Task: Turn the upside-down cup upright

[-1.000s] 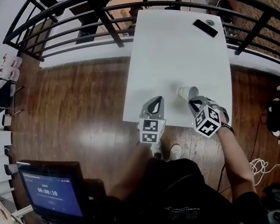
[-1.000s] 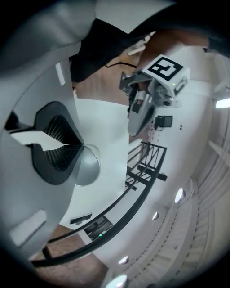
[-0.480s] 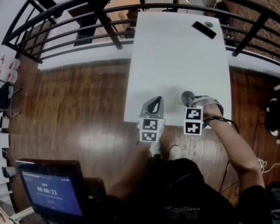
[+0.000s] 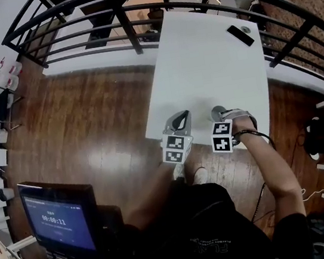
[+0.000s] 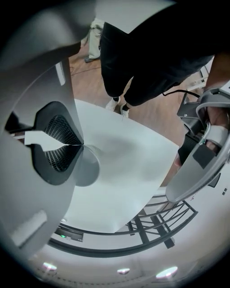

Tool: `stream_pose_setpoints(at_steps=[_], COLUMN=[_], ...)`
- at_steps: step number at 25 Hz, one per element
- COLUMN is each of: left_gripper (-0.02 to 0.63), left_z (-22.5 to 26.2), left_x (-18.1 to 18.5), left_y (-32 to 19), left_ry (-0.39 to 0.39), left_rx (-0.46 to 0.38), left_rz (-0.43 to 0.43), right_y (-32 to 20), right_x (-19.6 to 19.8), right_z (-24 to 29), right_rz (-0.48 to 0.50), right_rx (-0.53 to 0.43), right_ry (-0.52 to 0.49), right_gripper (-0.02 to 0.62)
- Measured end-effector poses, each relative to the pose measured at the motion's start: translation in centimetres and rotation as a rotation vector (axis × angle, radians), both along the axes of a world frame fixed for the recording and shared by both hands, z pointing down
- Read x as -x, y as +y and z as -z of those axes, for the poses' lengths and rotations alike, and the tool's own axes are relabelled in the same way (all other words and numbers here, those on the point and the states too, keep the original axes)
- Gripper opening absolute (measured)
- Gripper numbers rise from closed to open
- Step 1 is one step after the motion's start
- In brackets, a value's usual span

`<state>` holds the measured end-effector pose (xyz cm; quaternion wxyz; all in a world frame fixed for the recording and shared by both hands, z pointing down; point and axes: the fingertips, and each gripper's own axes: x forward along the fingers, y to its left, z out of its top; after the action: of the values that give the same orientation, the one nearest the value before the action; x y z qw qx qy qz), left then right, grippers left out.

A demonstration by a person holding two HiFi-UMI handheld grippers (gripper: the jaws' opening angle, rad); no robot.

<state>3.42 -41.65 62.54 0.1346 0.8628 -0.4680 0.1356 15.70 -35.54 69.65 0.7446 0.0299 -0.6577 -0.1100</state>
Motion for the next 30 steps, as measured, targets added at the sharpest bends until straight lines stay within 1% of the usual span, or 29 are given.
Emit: stream_pose_setpoints(at_steps=[4,6,8,9,15,18,20,21,23,25,30], left_gripper=[0.000,0.000,0.000,0.000,0.000,0.000,0.000,0.000,0.000,0.000,0.000], left_z=[0.5,0.3,0.3,0.4,0.3,1.3,1.0,0.9,1.2,1.9,3.1], left_x=[-0.3,-0.5,-0.3,-0.2,-0.1,-0.7,-1.0,-1.1,-1.3,-1.6,-2.5], left_y=[0.2,0.4,0.5,0.5,0.6,0.5,0.6,0.6,0.7,0.6,0.9], left_ry=[0.003,0.002,0.002,0.004,0.007,0.001,0.006,0.008,0.009,0.013,0.015], left_rx=[-0.008,-0.011,-0.009,-0.009,0.001,-0.014,-0.017,-0.017,-0.020,-0.031,-0.051], left_rz=[-0.010,-0.014,-0.016,-0.018,-0.029,-0.038,-0.039,-0.038,-0.035,-0.033,-0.032], right_y=[-0.1,-0.2,-0.4,-0.4,0.2,0.6,0.6,0.5,0.3,0.0,-0.6], right_x=[0.3,0.2,0.4,0.6,1.6,1.6,1.7,1.8,1.9,1.9,1.2], right_z=[0.2,0.3,0.8,1.3,3.6,5.0,6.3,7.1,8.6,9.9,13.2], right_rz=[0.030,0.025,0.014,0.008,-0.015,-0.039,-0.077,-0.103,-0.159,-0.220,-0.404], right_rx=[-0.013,-0.032,-0.042,-0.045,-0.077,-0.113,-0.157,-0.186,-0.250,-0.310,-0.445], right_ry=[0.017,0.002,-0.016,-0.025,-0.112,-0.158,-0.215,-0.252,-0.338,-0.431,-0.695], right_gripper=[0.029,0.059,0.077,0.104,0.117,0.120,0.117,0.104,0.055,0.022,0.014])
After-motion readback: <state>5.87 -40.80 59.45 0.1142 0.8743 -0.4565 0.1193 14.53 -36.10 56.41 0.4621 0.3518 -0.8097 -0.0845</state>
